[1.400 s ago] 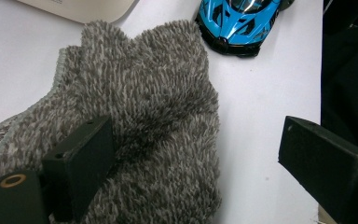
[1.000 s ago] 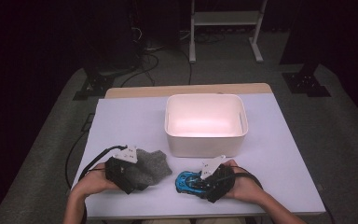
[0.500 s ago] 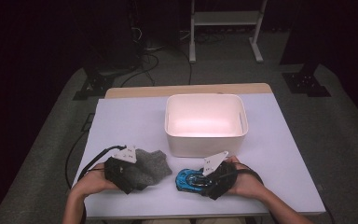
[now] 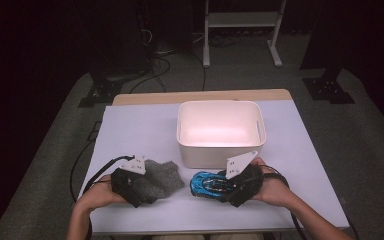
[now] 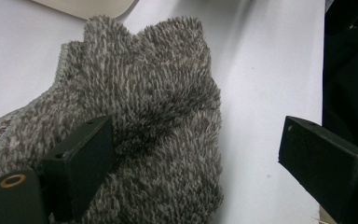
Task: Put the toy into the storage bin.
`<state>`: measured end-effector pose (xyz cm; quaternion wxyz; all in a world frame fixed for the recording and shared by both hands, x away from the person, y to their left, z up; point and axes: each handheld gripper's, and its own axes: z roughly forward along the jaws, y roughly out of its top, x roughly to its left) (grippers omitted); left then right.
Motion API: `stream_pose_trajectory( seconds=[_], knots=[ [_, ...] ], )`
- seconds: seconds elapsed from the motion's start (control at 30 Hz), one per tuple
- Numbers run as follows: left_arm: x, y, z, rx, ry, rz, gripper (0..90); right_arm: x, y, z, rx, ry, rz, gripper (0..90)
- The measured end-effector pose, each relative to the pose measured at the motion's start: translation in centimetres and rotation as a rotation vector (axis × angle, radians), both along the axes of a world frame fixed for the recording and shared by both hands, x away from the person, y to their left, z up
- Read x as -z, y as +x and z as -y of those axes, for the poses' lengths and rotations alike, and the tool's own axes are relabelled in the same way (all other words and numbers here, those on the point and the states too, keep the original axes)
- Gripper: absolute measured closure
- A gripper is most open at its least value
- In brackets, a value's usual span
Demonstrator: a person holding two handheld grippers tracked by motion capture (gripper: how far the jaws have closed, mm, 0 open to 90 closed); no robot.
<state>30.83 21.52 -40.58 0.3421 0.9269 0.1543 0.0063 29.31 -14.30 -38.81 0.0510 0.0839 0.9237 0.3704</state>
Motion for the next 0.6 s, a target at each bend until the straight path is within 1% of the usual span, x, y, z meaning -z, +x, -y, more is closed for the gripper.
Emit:
stream_pose_trajectory(
  seconds=[0.13, 0.17, 0.3, 0.6],
  knots=[
    [0.0, 0.0, 0.0, -0.002, -0.003, -0.001, 9.8, -1.8, 0.0, 0.5, -0.006, 0.008, 0.01, 25.4],
    [0.0, 0.0, -0.1, -0.001, -0.004, -0.001, 9.8, -2.3, 0.0, 0.7, 0.0, 0.015, 0.011, 25.4],
    [0.1, 0.1, -0.2, -0.003, -0.003, -0.003, 9.8, -4.0, 0.1, 1.2, 0.0, 0.032, 0.007, 25.4],
    [0.0, 0.1, -0.3, -0.002, -0.008, 0.0, 9.8, -7.8, 0.2, 1.6, -0.007, 0.043, 0.042, 25.4]
  ],
)
